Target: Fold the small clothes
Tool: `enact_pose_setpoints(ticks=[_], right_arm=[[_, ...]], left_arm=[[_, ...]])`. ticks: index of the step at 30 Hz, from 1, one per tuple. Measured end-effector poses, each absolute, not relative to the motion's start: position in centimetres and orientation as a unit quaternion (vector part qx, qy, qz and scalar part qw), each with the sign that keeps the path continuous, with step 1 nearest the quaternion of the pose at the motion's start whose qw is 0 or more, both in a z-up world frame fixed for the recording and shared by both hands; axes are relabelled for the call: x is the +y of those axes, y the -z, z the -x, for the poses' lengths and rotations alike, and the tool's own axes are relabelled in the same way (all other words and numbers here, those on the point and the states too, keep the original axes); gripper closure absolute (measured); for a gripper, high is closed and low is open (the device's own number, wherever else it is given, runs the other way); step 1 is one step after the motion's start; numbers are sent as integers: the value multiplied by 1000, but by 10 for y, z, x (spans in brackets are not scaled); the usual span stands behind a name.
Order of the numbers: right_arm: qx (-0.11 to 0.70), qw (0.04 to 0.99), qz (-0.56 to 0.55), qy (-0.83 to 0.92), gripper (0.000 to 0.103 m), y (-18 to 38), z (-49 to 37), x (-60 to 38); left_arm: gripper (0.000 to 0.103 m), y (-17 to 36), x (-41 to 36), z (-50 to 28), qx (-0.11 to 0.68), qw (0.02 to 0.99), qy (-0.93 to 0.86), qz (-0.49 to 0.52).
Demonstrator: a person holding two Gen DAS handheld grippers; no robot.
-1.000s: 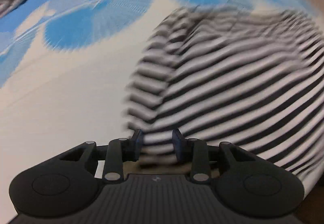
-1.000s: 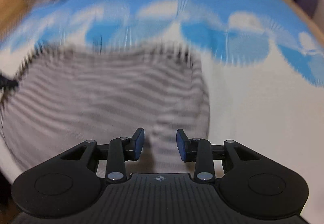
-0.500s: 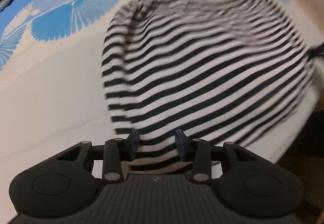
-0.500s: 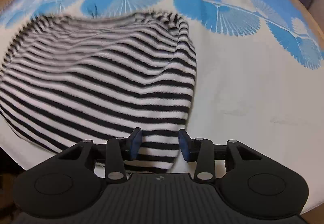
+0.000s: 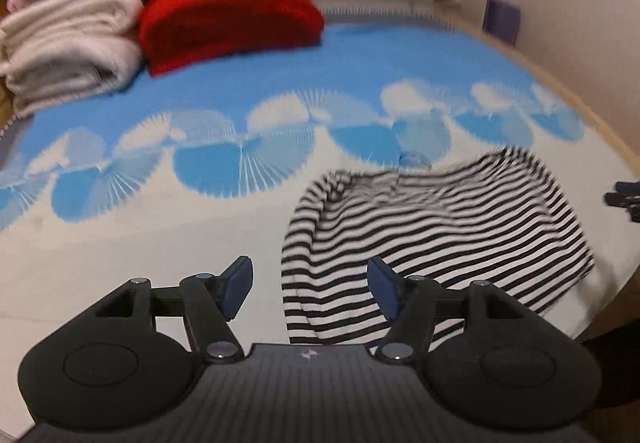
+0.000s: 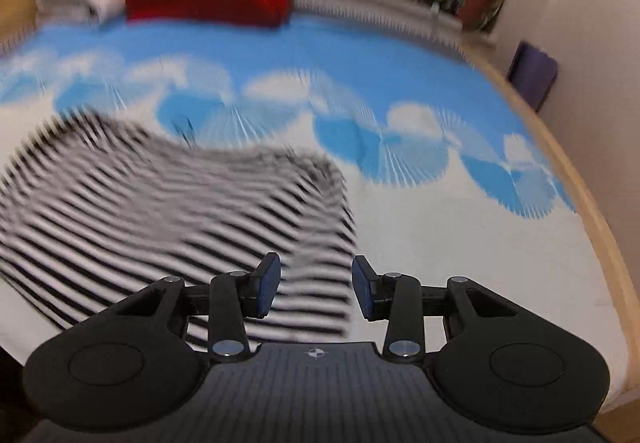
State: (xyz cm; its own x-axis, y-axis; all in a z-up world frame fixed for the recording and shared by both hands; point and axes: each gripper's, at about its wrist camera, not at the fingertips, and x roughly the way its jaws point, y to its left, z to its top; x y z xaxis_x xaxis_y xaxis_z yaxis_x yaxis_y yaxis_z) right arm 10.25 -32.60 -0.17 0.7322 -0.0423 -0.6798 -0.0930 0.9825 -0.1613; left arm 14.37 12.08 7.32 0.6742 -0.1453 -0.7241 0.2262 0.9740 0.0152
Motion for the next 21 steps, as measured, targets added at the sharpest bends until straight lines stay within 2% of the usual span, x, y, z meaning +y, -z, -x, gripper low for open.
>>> enact_pose_setpoints(ticks=[4, 8, 12, 13, 16, 18, 21], right_arm=[[319, 945, 65, -34, 63, -13, -81, -287], [309, 949, 40, -51, 63, -14, -72, -255], [318, 946, 37, -55, 64, -4, -63, -242], [325, 943, 40, -53, 64, 0, -64, -242], [349, 935, 49, -31, 64, 8, -68, -251], [357, 933, 32, -20, 64, 10, -69, -265], [362, 932, 15, -2, 64, 13, -67, -286]], left_arm=[[33, -76, 137, -109, 369, 925, 83, -28], [34, -71, 147, -95, 375, 926, 35, 5], [35, -45, 151, -103, 432, 896, -3, 104], [40, -32, 149, -106, 441, 888, -7, 127], [64, 22, 142, -115, 496, 851, -34, 168], [66, 45, 145, -118, 513, 829, -64, 214], [63, 59, 146, -125, 510, 815, -81, 263]])
